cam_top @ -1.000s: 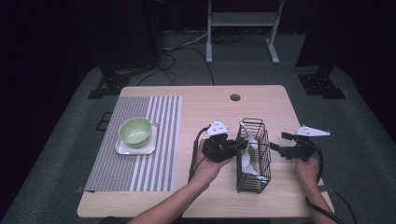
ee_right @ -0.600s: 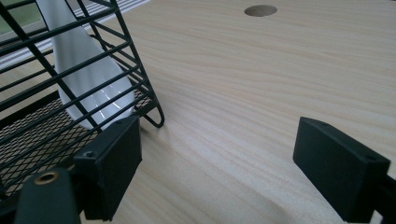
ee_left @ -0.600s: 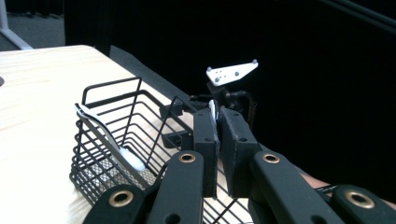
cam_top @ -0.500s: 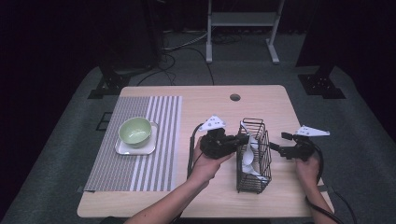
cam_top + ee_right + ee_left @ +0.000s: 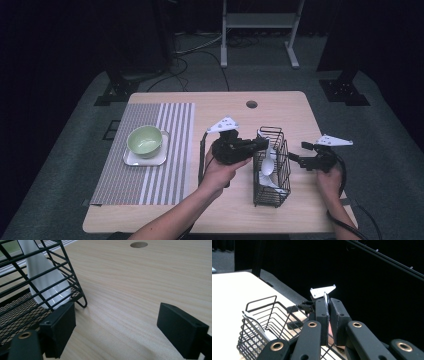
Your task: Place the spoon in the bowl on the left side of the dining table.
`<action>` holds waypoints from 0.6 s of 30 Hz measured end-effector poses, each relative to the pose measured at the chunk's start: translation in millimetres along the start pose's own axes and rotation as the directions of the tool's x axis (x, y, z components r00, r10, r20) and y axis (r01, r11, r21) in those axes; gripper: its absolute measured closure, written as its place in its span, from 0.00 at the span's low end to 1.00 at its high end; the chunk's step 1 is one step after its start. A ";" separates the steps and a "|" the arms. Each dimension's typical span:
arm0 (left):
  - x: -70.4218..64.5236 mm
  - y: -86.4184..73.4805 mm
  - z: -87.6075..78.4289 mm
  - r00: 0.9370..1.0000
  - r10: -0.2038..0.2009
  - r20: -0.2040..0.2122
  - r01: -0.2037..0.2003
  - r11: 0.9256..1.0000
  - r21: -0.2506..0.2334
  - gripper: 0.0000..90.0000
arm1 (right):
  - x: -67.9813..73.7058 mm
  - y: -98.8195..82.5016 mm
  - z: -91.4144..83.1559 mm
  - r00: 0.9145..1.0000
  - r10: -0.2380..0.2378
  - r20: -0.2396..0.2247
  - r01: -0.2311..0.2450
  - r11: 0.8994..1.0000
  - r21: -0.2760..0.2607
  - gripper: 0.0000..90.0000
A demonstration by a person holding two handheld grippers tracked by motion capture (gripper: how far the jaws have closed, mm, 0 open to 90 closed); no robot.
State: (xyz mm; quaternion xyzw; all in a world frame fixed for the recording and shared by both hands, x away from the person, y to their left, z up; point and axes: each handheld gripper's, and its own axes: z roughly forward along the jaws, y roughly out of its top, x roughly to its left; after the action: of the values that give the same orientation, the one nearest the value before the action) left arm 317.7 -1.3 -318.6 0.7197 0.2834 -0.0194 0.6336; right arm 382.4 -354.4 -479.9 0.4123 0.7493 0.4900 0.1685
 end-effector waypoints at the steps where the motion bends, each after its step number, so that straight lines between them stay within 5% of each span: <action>1: -0.5 1.2 -0.7 1.000 0.002 0.000 -0.002 1.000 -0.002 0.95 | 0.0 0.0 0.0 1.000 0.000 0.000 0.000 1.000 0.001 0.16; 18: 6.3 15.0 -24.5 0.999 -0.034 0.006 0.034 0.998 -0.054 0.95 | -0.2 -0.1 0.0 1.000 0.004 0.005 -0.004 1.000 0.002 0.16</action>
State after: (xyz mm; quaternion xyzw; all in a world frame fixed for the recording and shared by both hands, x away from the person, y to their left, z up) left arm 321.4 23.1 -302.7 0.6974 0.2945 -0.0242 0.6529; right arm 382.5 -354.5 -480.1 0.4153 0.7486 0.4884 0.1691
